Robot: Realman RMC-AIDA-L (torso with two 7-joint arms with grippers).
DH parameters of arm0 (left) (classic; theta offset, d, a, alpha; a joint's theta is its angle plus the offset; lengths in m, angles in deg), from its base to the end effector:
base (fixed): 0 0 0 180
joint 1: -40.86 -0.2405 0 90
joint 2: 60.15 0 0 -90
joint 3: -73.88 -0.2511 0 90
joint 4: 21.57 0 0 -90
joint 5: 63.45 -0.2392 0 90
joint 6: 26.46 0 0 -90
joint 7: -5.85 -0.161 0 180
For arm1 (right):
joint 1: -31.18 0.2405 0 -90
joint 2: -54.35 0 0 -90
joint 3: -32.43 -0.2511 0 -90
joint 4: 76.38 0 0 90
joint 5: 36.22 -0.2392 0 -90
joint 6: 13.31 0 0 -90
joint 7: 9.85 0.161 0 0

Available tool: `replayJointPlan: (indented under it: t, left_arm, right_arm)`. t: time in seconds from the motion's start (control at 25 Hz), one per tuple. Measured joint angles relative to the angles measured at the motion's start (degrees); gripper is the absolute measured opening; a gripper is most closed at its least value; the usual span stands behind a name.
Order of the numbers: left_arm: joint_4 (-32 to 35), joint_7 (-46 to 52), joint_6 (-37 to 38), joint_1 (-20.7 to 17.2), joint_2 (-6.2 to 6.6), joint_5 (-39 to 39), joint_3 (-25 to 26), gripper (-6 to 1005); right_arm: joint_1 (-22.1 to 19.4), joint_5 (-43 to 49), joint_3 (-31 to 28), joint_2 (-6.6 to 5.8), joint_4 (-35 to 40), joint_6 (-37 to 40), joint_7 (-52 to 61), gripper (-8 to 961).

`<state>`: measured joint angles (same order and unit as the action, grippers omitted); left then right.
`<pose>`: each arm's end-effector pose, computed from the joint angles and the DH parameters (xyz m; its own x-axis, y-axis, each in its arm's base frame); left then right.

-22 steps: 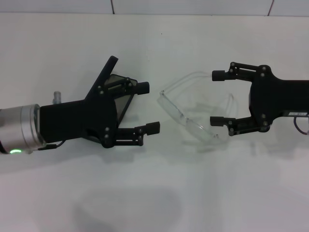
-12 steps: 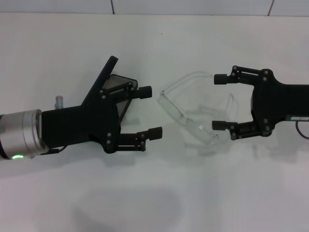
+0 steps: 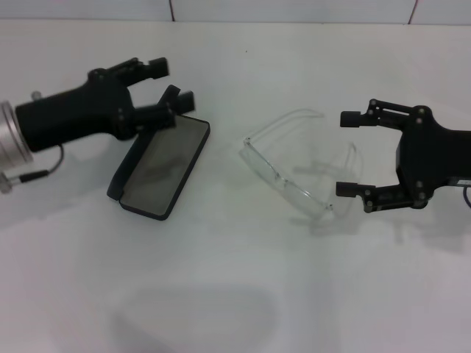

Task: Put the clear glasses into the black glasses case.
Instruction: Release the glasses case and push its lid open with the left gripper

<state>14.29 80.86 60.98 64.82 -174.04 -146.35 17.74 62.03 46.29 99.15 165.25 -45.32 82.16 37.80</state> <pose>-0.2607 0.3590 0.0232 0.6694 0.2062 0.7137 0.4696 -0.8619 -0.1914 0.2229 0.3490 -0.0007 0.7791 0.2453 -0.5769 0.1019 -0.9576 -0.2695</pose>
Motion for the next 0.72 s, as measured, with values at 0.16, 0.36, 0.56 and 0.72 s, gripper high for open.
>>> replayJointPlan:
  t: [0.16,0.36,0.56,0.72]
  left_arm:
    - [10.37,16.07,-7.53,-0.07,-0.59,-11.05,0.08,872]
    - [19.9,29.1,-11.81,-0.04,-3.65,-26.56,0.14,839]
    - [22.99,34.57,-13.08,0.18,-5.52,-34.81,0.15,807]
    - [23.06,35.36,-13.89,0.12,-5.64,-36.1,-0.04,781]
  right_arm:
    - [-0.38,0.14,-1.15,-0.14,0.04,1.06,-0.39,865]
    - [-1.31,0.18,-1.23,0.26,0.05,1.28,-2.64,864]
    - [-1.45,0.25,-1.02,0.4,0.05,1.64,-2.87,863]
    - [-1.53,0.28,-0.83,0.56,0.05,1.78,-2.89,862]
